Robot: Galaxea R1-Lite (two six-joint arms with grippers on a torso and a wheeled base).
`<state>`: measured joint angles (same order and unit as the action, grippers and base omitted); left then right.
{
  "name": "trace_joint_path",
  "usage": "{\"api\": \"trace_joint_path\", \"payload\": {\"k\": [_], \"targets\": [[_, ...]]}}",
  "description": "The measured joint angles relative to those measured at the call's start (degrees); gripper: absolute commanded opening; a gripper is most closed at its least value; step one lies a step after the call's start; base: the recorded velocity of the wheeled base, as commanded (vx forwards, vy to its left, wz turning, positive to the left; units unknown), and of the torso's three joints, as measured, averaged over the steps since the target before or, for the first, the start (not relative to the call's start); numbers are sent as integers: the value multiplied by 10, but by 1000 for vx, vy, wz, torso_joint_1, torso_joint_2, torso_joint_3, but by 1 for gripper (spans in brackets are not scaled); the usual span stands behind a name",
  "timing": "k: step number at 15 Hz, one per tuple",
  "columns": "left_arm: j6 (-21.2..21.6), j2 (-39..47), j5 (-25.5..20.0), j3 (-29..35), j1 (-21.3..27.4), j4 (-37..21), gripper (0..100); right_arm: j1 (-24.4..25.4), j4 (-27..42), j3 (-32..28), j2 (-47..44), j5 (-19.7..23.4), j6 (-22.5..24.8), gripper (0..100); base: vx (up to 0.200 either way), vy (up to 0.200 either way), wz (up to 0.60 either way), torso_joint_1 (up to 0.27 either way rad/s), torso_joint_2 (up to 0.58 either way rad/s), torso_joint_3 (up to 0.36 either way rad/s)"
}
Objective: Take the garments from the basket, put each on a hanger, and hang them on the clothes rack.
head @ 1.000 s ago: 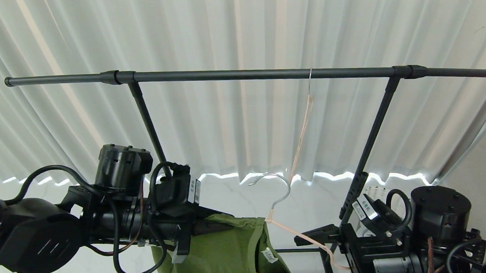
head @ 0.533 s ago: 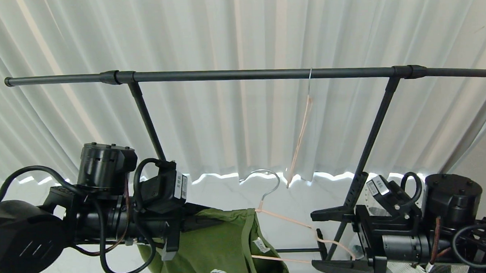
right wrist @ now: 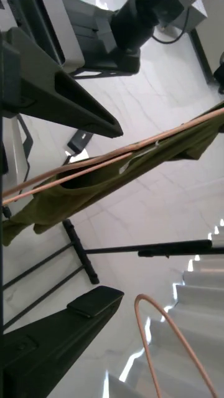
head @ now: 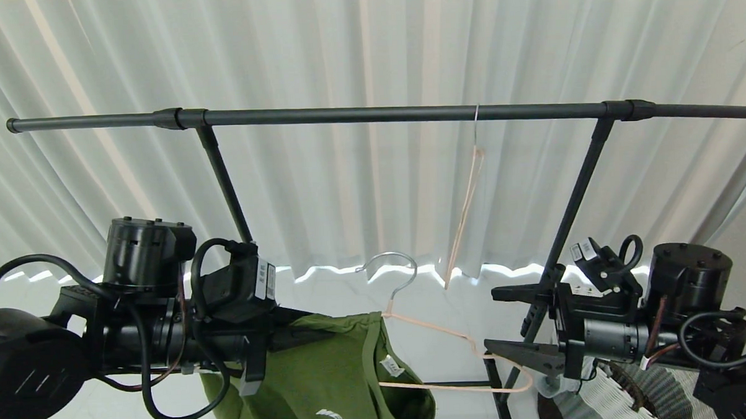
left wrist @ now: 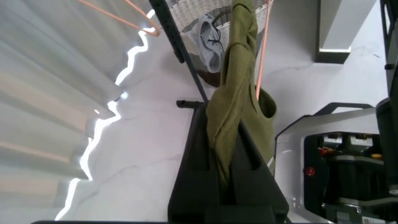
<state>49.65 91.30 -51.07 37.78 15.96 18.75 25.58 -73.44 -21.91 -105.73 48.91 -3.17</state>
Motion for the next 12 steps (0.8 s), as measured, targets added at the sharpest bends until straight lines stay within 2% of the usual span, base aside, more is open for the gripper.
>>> {"api": "trace_joint_path", "payload": {"k": [5, 8, 12], "targets": [[-6, 3, 0, 20, -49, 0, 0, -25, 15, -4, 11, -2, -2, 100, 0, 0, 0, 0, 0, 0], [-38, 6, -1, 47, -77, 0, 0, -27, 73, 0, 64, -5, -27, 100, 0, 0, 0, 0, 0, 0], [-57, 9, -1, 64, -92, 4, 0, -42, 202, -6, 167, -13, -105, 100, 0, 0, 0, 0, 0, 0]]}}
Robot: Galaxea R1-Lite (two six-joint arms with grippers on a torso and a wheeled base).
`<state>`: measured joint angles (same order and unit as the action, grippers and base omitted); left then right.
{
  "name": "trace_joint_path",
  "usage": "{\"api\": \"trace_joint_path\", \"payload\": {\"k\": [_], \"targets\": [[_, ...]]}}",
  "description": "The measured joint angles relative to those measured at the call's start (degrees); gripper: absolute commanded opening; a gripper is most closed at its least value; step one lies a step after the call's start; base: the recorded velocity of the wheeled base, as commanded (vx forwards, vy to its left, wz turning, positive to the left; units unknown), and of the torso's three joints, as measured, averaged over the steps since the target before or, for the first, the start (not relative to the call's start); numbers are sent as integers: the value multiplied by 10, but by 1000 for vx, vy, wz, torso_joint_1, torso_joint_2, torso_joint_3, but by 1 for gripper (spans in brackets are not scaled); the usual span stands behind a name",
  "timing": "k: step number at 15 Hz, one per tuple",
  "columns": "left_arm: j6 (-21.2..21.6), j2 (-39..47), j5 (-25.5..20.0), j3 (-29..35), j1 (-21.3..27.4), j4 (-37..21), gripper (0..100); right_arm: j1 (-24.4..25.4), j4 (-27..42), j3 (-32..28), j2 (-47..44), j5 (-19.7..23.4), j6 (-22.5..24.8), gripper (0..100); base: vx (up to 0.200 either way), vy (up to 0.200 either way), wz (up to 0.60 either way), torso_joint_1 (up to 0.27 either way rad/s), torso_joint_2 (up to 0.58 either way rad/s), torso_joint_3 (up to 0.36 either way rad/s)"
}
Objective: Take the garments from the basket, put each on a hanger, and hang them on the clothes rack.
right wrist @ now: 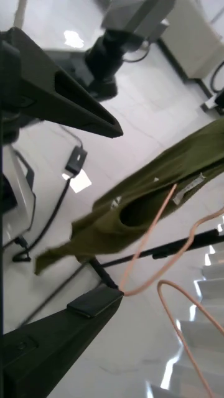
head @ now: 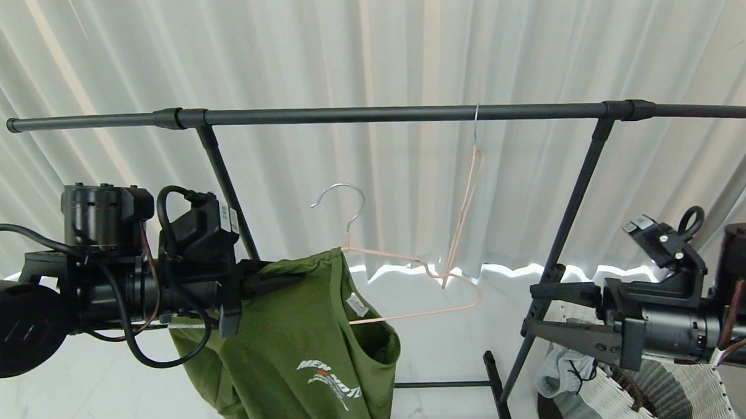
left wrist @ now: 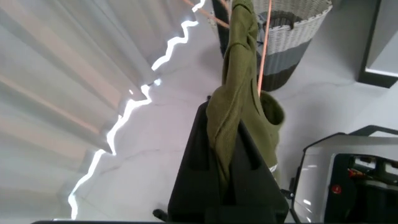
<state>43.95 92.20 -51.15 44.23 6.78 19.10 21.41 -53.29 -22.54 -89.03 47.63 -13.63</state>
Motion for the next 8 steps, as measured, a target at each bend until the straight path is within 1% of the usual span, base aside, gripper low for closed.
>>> {"api": "trace_joint_path", "payload": {"k": [2, 5, 6, 8], "targets": [[-1, 2, 0, 5, -1, 0, 0, -13, 37, -16, 42, -2, -21, 100, 0, 0, 0, 0, 0, 0], [-1, 3, 0, 10, -2, 0, 0, -22, 47, -26, 95, -9, -16, 100, 0, 0, 0, 0, 0, 0], [-1, 3, 0, 13, -3, 0, 0, -33, 50, -23, 109, -10, -8, 100, 0, 0, 0, 0, 0, 0], [-2, 3, 0, 18, -5, 0, 0, -67, 57, 1, 130, -18, 35, 100, 0, 0, 0, 0, 0, 0]]}}
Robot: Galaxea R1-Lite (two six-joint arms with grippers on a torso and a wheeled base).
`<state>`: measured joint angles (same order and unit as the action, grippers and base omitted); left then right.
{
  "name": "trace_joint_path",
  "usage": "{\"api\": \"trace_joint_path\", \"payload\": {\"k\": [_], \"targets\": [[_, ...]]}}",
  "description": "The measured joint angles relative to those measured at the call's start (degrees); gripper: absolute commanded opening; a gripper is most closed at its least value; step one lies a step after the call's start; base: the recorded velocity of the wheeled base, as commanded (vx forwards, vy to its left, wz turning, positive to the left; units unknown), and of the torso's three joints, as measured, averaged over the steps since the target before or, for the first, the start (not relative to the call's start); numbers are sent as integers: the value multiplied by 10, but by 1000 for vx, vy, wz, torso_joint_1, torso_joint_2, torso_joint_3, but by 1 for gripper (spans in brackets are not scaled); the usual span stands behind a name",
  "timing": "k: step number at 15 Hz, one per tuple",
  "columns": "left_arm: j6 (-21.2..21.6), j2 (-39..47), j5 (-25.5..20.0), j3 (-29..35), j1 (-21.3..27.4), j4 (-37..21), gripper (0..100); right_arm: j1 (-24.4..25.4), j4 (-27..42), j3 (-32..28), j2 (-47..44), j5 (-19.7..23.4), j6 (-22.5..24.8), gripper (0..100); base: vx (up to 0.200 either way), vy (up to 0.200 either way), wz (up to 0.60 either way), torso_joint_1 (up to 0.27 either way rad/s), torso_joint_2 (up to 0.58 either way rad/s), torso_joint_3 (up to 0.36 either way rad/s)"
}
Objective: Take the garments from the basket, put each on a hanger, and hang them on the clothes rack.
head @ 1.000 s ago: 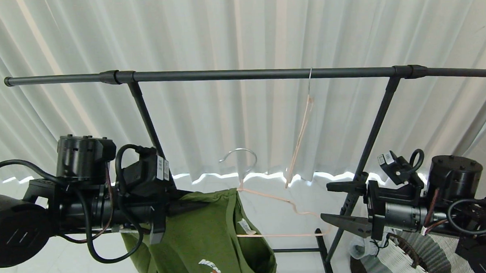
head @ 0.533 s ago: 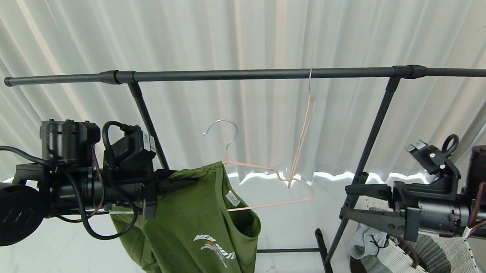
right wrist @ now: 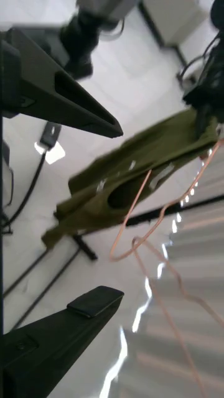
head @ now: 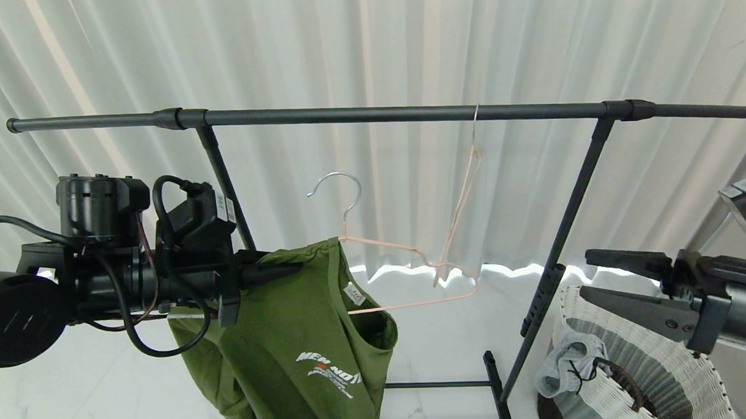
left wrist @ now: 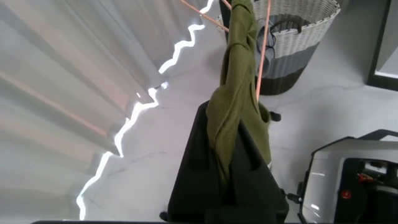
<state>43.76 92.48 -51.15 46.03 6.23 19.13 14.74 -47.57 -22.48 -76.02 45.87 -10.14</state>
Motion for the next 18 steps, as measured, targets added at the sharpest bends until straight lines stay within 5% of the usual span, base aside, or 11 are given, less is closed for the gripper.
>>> {"api": "trace_joint_path", "payload": {"k": [3, 6, 7, 12, 15, 18], "targets": [[0, 1, 0, 10, 2, 0, 0, -57, 65, 45, 11, -63, 39, 100, 0, 0, 0, 0, 0, 0], [0, 0, 0, 14, 4, 0, 0, -70, 120, 53, 3, -233, 43, 100, 0, 0, 0, 0, 0, 0], [0, 1, 0, 14, 7, 0, 0, -55, 124, 51, 1, -259, 38, 100, 0, 0, 0, 0, 0, 0], [-34, 10, 0, 39, 30, 0, 0, 76, 116, 8, -43, -285, 4, 100, 0, 0, 0, 0, 0, 0], [-49, 17, -1, 54, 51, 1, 0, 137, 11, -5, -122, -299, -48, 100, 0, 0, 0, 0, 0, 0], [-50, 18, -1, 55, 55, 1, 0, 191, -99, -3, -214, -362, -117, 100, 0, 0, 0, 0, 0, 0]]}}
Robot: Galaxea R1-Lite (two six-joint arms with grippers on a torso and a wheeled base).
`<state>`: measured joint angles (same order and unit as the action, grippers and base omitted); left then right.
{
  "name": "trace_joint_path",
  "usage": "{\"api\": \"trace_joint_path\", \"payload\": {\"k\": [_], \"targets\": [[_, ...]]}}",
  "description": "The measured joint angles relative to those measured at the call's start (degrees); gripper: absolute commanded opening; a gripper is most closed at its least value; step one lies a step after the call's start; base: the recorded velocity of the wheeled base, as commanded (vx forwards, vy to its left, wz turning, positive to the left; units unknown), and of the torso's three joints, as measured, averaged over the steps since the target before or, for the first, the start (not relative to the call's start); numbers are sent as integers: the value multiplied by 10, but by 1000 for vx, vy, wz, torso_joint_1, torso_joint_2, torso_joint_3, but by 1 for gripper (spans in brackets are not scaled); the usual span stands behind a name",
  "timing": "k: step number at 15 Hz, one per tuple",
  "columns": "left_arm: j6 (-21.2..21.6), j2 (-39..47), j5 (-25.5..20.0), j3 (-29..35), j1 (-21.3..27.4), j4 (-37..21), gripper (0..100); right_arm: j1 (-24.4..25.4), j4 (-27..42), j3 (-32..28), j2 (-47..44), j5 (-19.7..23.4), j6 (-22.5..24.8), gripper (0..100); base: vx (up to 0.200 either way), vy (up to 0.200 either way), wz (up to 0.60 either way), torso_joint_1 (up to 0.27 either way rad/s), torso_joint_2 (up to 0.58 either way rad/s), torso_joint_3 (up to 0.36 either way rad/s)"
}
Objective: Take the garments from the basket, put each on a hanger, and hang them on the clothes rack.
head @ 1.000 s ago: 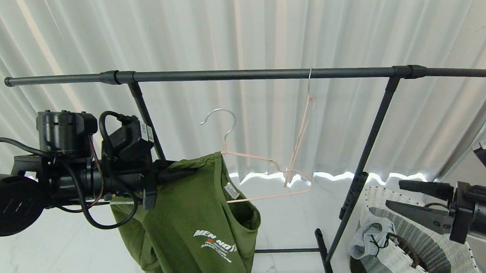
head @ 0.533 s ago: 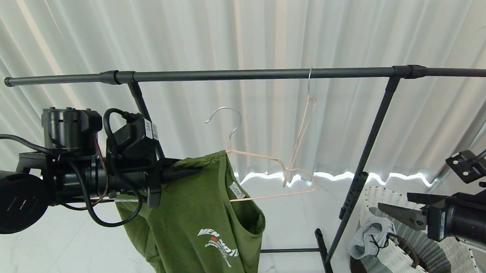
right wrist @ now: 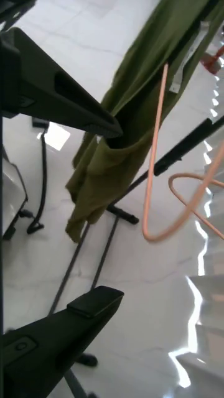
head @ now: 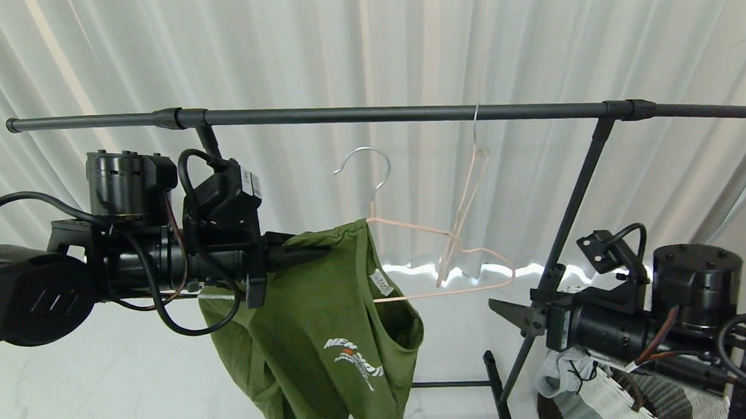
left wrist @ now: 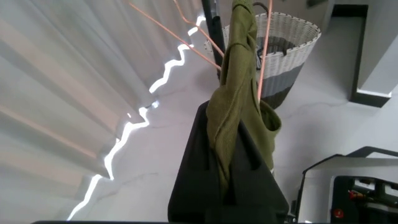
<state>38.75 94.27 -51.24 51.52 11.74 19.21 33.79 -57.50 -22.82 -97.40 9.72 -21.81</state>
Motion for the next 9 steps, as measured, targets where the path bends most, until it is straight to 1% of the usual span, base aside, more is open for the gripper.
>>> {"api": "trace_joint_path", "payload": {"k": [2, 4, 7, 9], "targets": [[0, -4, 0, 0, 1, 0, 0, 36, -18, 3, -35, -12, -33, 100, 0, 0, 0, 0, 0, 0], [-1, -9, 0, -1, 4, 0, 0, 68, -38, 4, -53, -13, -52, 100, 0, 0, 0, 0, 0, 0], [-4, -20, 0, -9, 8, 0, 0, 89, -97, -12, -90, -21, -60, 100, 0, 0, 0, 0, 0, 0], [-4, -29, 0, -17, 12, 0, 0, 100, -116, -18, -113, -30, -66, 100, 0, 0, 0, 0, 0, 0]]}}
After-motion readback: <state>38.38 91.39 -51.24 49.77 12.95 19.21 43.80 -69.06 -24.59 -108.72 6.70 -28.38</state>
